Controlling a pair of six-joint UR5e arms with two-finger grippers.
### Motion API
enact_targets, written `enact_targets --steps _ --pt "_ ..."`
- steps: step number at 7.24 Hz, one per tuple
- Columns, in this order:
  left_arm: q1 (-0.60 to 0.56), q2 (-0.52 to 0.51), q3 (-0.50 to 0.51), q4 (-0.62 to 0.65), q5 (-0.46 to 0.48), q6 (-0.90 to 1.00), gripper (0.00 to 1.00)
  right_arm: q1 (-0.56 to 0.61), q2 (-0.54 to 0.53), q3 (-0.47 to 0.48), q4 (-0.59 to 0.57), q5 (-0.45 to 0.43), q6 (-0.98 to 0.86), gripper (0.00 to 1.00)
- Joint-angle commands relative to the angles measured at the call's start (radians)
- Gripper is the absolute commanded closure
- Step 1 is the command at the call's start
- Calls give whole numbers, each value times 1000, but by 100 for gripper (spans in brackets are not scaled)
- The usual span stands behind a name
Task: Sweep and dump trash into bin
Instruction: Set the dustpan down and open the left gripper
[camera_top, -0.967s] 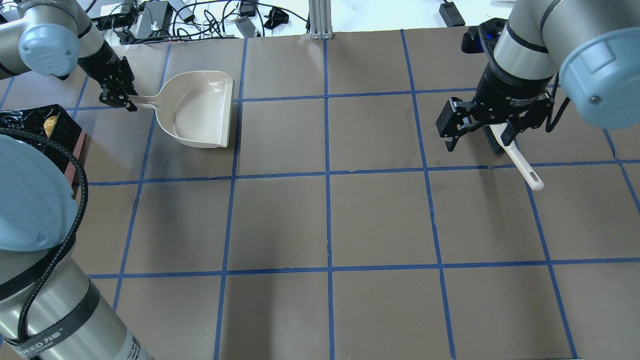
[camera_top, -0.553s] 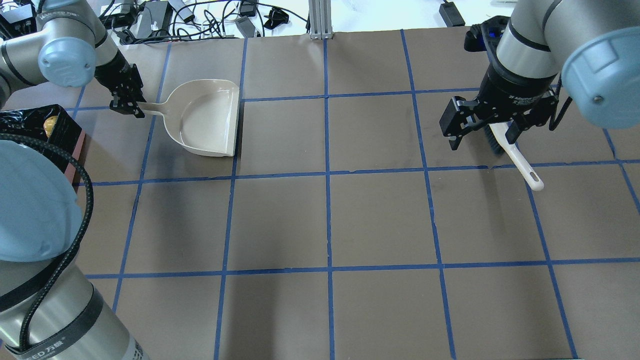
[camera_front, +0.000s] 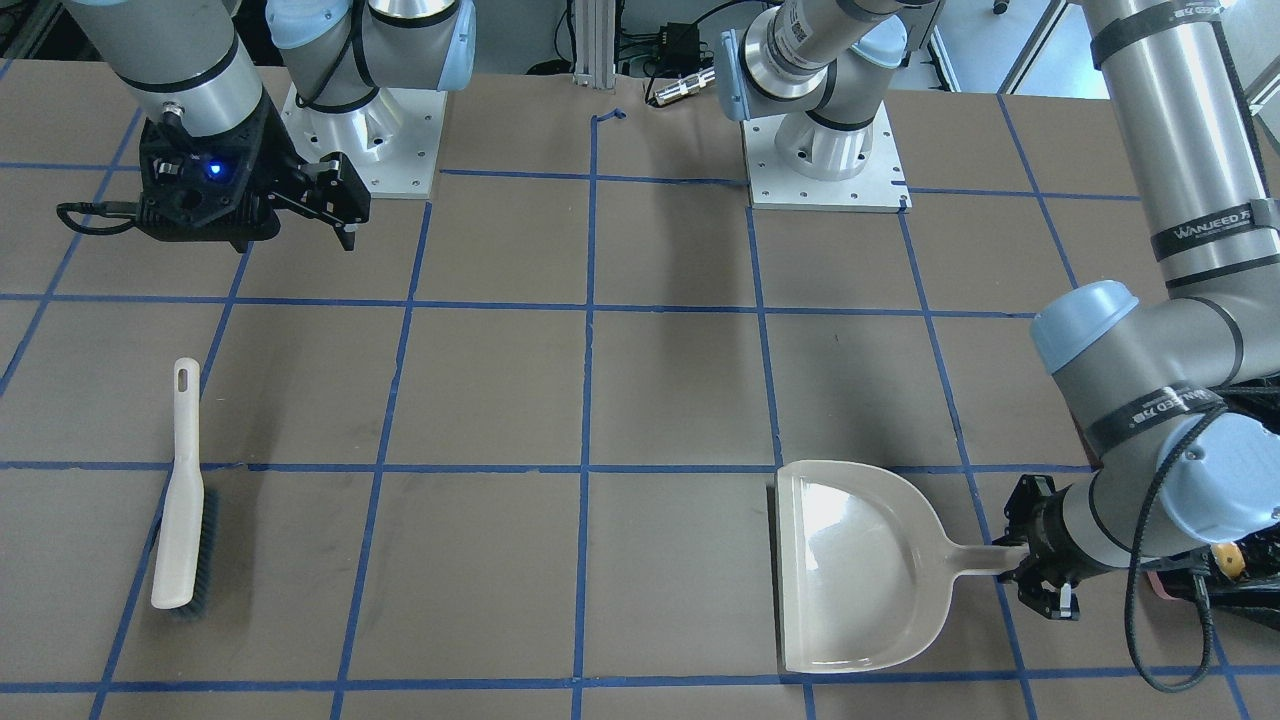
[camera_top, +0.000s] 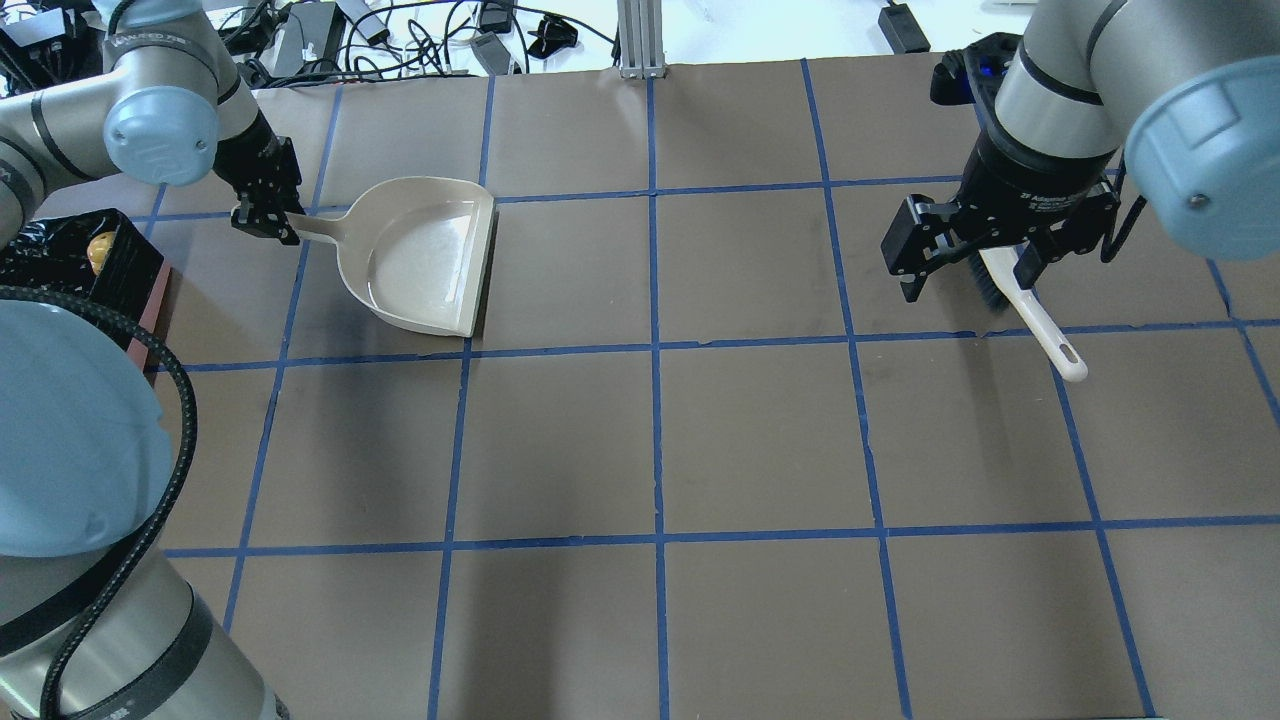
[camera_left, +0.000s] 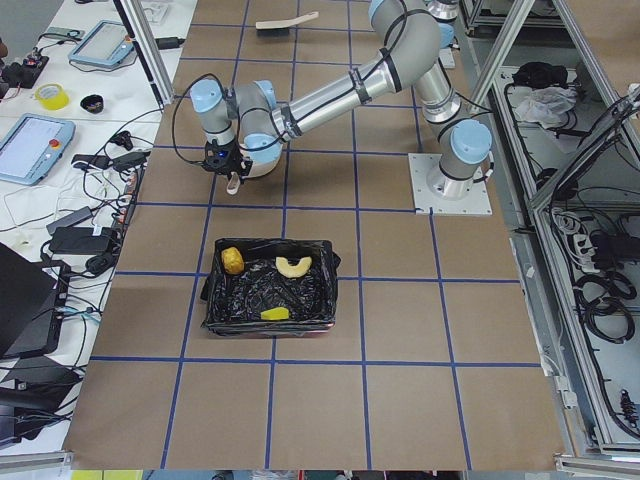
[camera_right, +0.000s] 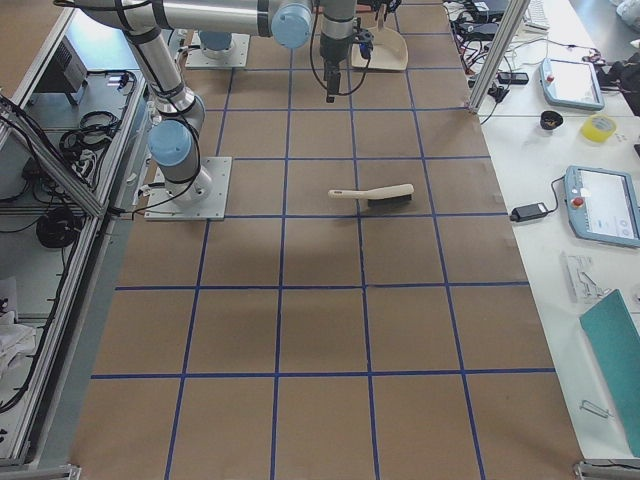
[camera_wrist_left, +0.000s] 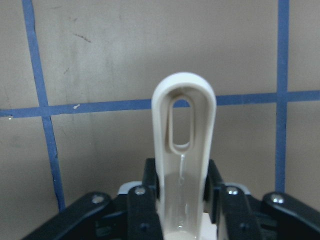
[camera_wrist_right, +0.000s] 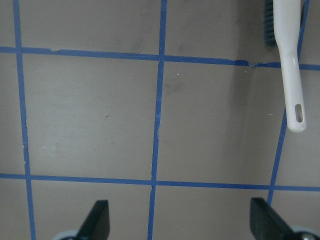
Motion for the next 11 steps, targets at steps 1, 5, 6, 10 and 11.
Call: enact_targets --steps 1,5,6,10,11 --pt "-6 6 -22 9 2 -8 100 1 -1 -1 -1 15 0 0" --pt "-6 14 -84 115 16 -17 100 4 -17 1 0 16 1 0" --pt "-6 8 -87 126 18 -17 83 12 -17 1 0 18 1 0" --pt "-6 11 -93 126 44 -17 5 75 -11 8 0 16 87 0" --pt "-14 14 -91 126 44 -18 1 75 -14 8 0 16 87 0"
